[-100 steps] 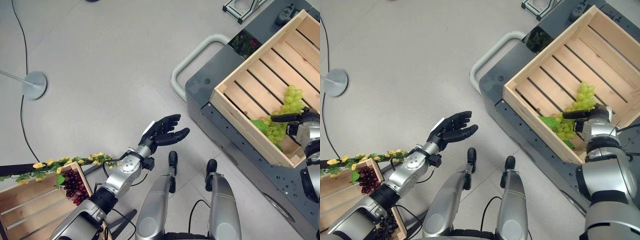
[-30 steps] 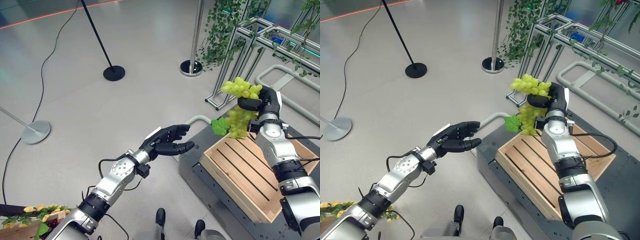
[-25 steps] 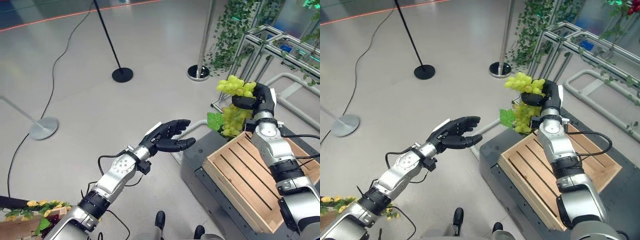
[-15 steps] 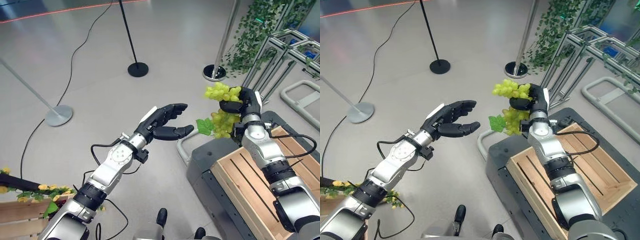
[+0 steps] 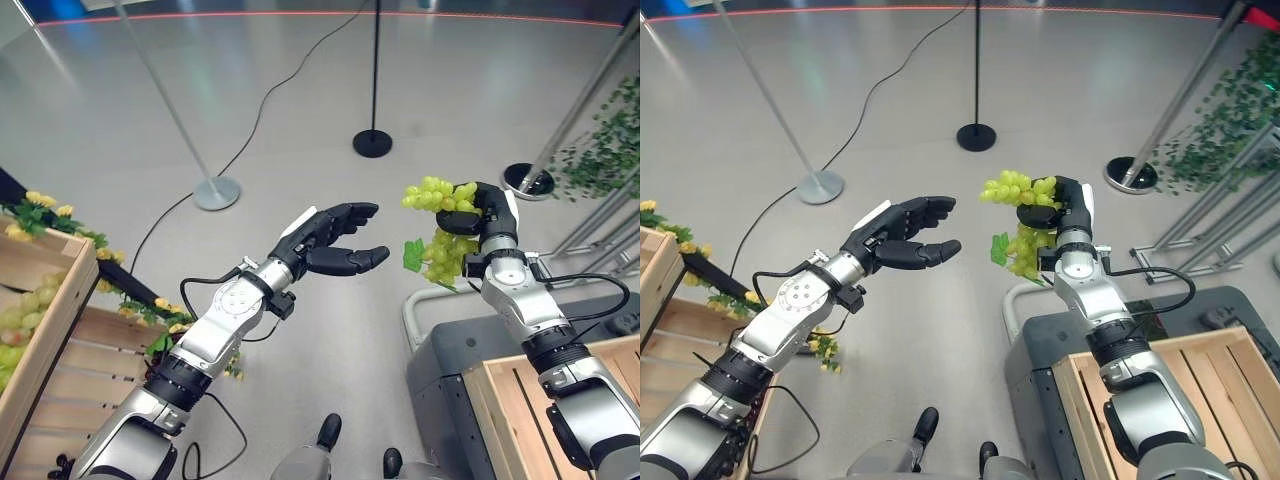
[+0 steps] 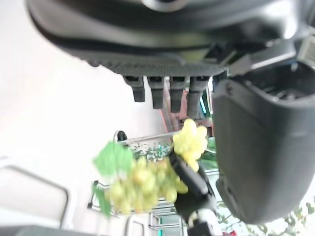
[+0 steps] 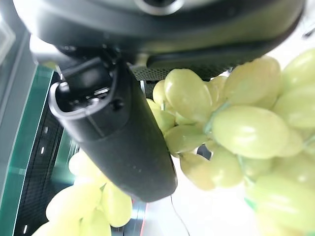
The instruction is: Pick up the fruits from the basket on one side to the basket on the other side
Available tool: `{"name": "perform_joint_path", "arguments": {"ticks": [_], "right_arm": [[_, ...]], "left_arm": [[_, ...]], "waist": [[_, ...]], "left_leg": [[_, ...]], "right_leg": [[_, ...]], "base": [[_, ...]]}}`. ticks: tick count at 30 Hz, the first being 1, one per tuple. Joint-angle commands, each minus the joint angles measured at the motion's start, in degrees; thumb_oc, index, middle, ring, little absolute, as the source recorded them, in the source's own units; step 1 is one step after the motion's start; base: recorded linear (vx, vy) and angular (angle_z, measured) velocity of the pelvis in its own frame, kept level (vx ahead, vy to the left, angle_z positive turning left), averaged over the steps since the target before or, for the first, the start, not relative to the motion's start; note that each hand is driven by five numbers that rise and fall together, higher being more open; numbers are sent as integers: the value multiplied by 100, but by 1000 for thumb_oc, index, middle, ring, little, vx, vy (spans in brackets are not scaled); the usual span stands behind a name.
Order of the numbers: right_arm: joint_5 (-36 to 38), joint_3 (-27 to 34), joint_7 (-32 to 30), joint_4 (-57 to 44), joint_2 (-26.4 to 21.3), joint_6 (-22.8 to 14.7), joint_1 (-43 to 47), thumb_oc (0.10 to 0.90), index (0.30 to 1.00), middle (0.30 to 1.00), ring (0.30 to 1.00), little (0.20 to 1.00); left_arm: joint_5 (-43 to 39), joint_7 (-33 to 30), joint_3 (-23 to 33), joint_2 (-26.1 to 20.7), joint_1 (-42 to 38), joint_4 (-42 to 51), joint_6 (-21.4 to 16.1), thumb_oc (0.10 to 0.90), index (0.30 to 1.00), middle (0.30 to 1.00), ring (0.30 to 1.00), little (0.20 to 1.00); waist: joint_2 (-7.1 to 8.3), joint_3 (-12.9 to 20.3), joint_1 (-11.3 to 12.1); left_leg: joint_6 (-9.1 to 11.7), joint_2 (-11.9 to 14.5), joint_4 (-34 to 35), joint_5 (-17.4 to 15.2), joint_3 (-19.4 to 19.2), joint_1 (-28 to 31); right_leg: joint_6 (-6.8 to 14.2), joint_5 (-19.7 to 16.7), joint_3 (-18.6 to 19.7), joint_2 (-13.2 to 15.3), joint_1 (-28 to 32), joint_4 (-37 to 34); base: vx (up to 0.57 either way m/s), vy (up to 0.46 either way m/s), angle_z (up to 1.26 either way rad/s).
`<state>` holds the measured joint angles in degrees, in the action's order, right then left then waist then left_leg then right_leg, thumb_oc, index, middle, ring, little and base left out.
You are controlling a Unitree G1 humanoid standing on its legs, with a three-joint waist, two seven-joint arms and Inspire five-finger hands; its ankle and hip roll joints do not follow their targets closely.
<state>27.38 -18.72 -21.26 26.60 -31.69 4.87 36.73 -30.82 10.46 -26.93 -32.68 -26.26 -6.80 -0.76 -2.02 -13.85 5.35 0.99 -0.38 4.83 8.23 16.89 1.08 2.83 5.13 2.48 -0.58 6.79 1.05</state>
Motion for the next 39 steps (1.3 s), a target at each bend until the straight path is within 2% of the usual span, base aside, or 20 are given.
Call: {"name": "perform_joint_path", "arguments": {"ticks": [1,2,3,5,6,8,10,14,21,26,33,39], "right_arm": [[-296,117,49,-485,-397,-814,802,400,300,300,300,300],[-301,145,41,-423,-455,-824,812,400,300,300,300,300],[-301,130,35,-329,-441,-852,877,400,300,300,300,300],[-330,47,-18,-184,-366,-910,1019,400,300,300,300,300],[-256,-35,-54,-188,-308,-909,1122,400,300,300,300,300],[-98,-87,8,-295,-349,-780,1225,400,300,300,300,300],[41,-140,108,-204,-357,-771,1352,400,300,300,300,300],[124,-244,129,-155,-79,-715,1567,400,300,300,300,300],[127,-377,145,-394,165,-488,1674,400,300,300,300,300],[139,-469,238,-386,289,-381,1760,400,300,300,300,300],[165,-558,288,-430,353,-186,1748,400,300,300,300,300],[40,-543,170,-531,377,-83,1707,400,300,300,300,300]], "left_arm": [[-834,305,24,409,-487,-51,-246,800,900,900,900,900],[-966,420,-75,537,-566,-115,-159,800,900,900,900,900],[-997,433,-157,623,-638,-166,-124,800,900,900,900,900],[-967,427,-265,743,-793,-328,-116,800,900,900,900,900],[-1033,413,-358,772,-948,-457,-127,800,900,900,900,900],[-940,438,-371,799,-1093,-577,-139,800,900,900,900,900],[-1016,482,-400,780,-1193,-603,-64,800,900,900,900,900],[-1045,386,-381,872,-1443,-753,149,800,900,900,900,900],[-1203,287,-283,922,-1718,-956,290,800,900,900,900,900],[-1262,110,-256,970,-1915,-1153,250,800,900,900,900,900],[-1043,-402,-166,968,-2018,-1267,109,800,900,900,900,900],[-306,-1134,-83,874,-2048,-1236,47,800,900,900,900,900]], "waist": [[500,884,-160],[557,893,-230],[571,913,-271],[506,962,-330],[451,1004,-364],[409,1053,-375],[394,1090,-375],[350,1190,-354],[341,1290,-388],[344,1328,-409],[365,1365,-409],[383,1344,-367]], "left_leg": [[-71,-205,-674,-696,-895,0],[1,-159,-1067,-872,-1269,-113],[4,-123,-1119,-956,-1437,-110],[6,7,-687,-816,-1595,19],[3,54,-358,-655,-1589,116],[27,41,-194,-575,-1488,142],[34,18,-159,-598,-1458,176],[31,28,-51,-631,-1508,283],[24,50,-4,-692,-1572,375],[27,75,17,-709,-1613,419],[38,108,17,-725,-1610,430],[41,118,17,-727,-1573,433]], "right_leg": [[-60,-817,-229,240,-196,-302],[-70,-828,-412,329,-188,-323],[-67,-834,-546,368,-207,-320],[-64,-819,-725,363,-204,-334],[-39,-853,-780,371,-204,-391],[-17,-875,-762,375,-194,-473],[9,-885,-747,395,-190,-517],[39,-858,-816,442,-131,-581],[65,-822,-796,464,-92,-605],[65,-792,-790,464,-66,-605],[67,-758,-803,456,-48,-605],[54,-724,-860,453,-26,-605]], "base": [[-64,14,29],[-67,31,45],[-49,32,71],[-48,76,72],[-56,101,39],[-22,68,32],[17,54,4],[33,56,-2],[8,9,1],[0,0,0],[0,0,0],[0,0,0]]}}
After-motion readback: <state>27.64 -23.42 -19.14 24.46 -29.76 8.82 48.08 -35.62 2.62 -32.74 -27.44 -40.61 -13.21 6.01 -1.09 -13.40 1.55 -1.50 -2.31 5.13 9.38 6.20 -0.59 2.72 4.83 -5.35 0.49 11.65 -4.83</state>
